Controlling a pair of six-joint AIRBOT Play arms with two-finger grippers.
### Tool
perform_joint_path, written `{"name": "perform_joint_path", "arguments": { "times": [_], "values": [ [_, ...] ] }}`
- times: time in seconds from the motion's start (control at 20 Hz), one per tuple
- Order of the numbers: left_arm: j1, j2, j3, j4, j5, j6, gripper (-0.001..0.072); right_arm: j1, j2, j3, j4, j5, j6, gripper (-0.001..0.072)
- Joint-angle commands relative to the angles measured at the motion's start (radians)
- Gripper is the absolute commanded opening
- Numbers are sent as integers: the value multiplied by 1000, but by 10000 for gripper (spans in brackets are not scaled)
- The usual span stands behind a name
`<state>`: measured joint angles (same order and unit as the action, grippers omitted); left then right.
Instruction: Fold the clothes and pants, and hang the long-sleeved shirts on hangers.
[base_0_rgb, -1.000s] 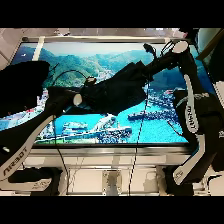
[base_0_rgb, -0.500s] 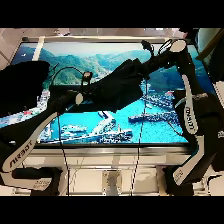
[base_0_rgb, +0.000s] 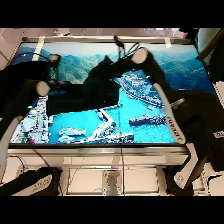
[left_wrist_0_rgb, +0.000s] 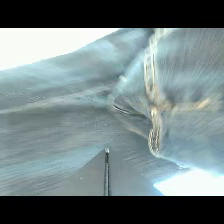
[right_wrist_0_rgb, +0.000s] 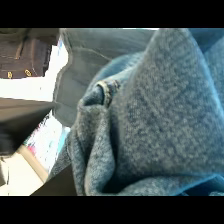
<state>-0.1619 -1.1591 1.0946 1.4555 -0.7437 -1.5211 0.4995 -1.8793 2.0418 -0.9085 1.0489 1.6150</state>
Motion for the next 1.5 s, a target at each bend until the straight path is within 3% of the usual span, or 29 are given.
{"name": "perform_joint_path", "arguments": {
  "times": [0.0,0.15,0.2,0.25,0.3,0.4,0.5,0.7,0.8,0.9,0.95,1.0,1.1,1.15,1.25,1.45],
  "values": [
    [111,145,0,25,-63,19,14,165,-19,0,-97,-232,-29,43],
    [148,215,0,26,-117,19,14,278,-64,0,-90,-448,-147,46],
    [150,228,0,29,-143,19,14,308,-79,0,-89,-526,-148,127],
    [150,238,0,29,-172,19,14,334,-93,0,-86,-592,-147,351],
    [151,243,0,35,-196,19,14,349,-100,0,-79,-615,-148,390],
    [151,246,-3,57,-227,19,15,363,-97,1,-79,-544,-229,390],
    [151,246,-3,69,-231,19,14,333,-82,1,-105,-340,-313,393],
    [151,246,-3,70,-230,19,14,134,-63,1,-190,46,-281,393],
    [151,246,-3,71,-230,19,15,10,-64,-8,-194,47,-256,393],
    [151,246,-3,71,-230,18,14,-89,-73,-25,-188,-58,-139,393],
    [151,246,-3,70,-230,18,14,-132,-95,-27,-154,-92,-50,394],
    [151,246,-3,70,-230,18,14,-177,-128,-28,-57,-72,-36,397],
    [151,246,-3,70,-230,18,14,-265,-225,-28,208,42,-61,632],
    [151,246,-3,70,-230,18,14,-295,-274,-28,316,91,-64,676],
    [151,246,-3,70,-230,18,14,-319,-343,-28,446,110,-107,677],
    [151,246,-3,69,-230,18,14,-284,-402,-28,466,60,-115,676]
  ]
}}
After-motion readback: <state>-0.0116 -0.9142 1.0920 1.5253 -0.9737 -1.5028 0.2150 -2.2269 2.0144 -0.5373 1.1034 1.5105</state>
